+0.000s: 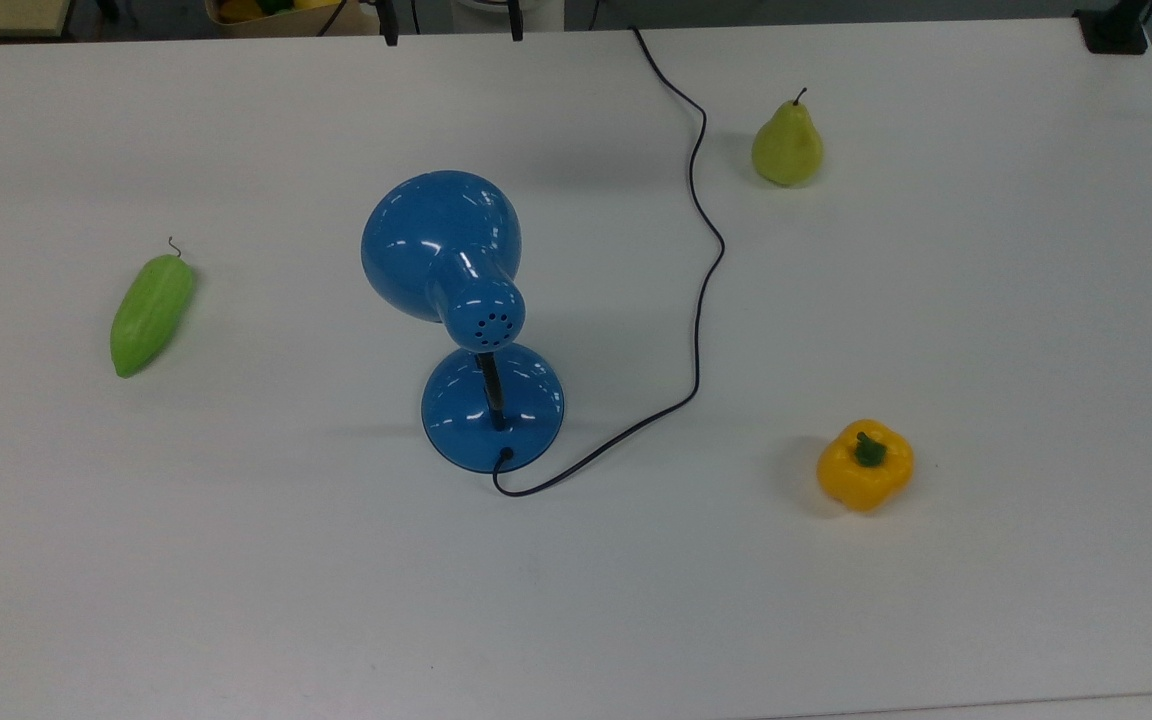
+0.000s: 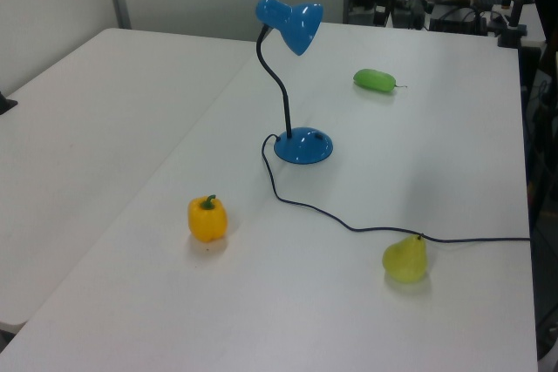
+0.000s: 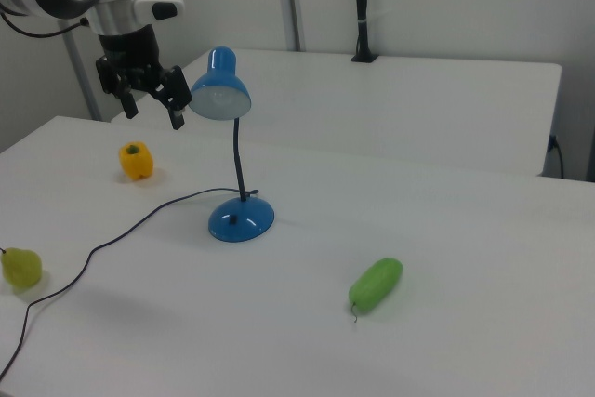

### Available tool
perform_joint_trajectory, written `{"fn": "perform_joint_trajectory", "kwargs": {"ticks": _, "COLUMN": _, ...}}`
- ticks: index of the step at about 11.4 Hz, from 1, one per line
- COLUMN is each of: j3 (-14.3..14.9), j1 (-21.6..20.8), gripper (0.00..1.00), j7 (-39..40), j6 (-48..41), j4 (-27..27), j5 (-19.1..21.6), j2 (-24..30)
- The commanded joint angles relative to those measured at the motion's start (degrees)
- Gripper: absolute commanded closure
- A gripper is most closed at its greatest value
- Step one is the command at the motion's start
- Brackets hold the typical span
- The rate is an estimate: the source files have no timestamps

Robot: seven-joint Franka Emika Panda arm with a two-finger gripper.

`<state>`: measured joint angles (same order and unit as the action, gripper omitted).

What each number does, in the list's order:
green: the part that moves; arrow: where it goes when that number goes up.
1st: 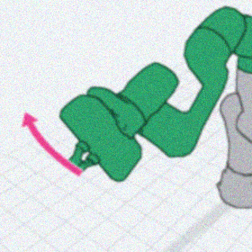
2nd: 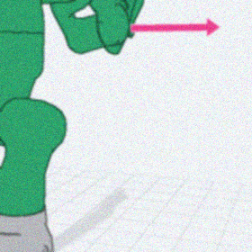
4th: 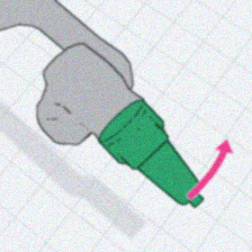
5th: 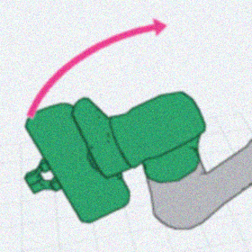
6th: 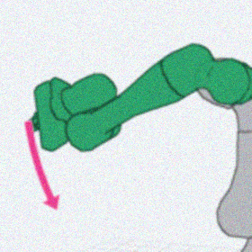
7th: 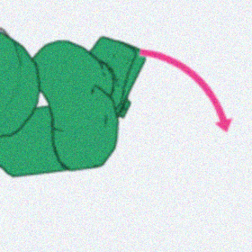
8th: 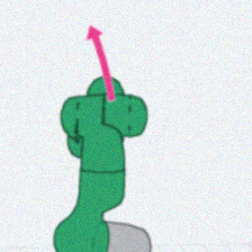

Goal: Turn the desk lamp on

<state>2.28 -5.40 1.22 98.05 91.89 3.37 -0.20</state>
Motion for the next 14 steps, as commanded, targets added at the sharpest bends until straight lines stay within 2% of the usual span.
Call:
{"fn": "perform_joint_trajectory", "kwargs": {"ticks": 1, "j3": 0.44, "j1": -0.22, "gripper": 0.0, "j7": 1.24, "j6": 1.18, "j4": 0.92, "j5": 0.58, "j2": 0.55}}
{"fn": "perform_joint_trajectory", "kwargs": {"ticks": 14, "j3": 0.45, "j1": -0.13, "gripper": 0.0, "j7": 2.82, "j6": 1.17, "j4": 1.19, "j5": 0.06, "j2": 0.73}}
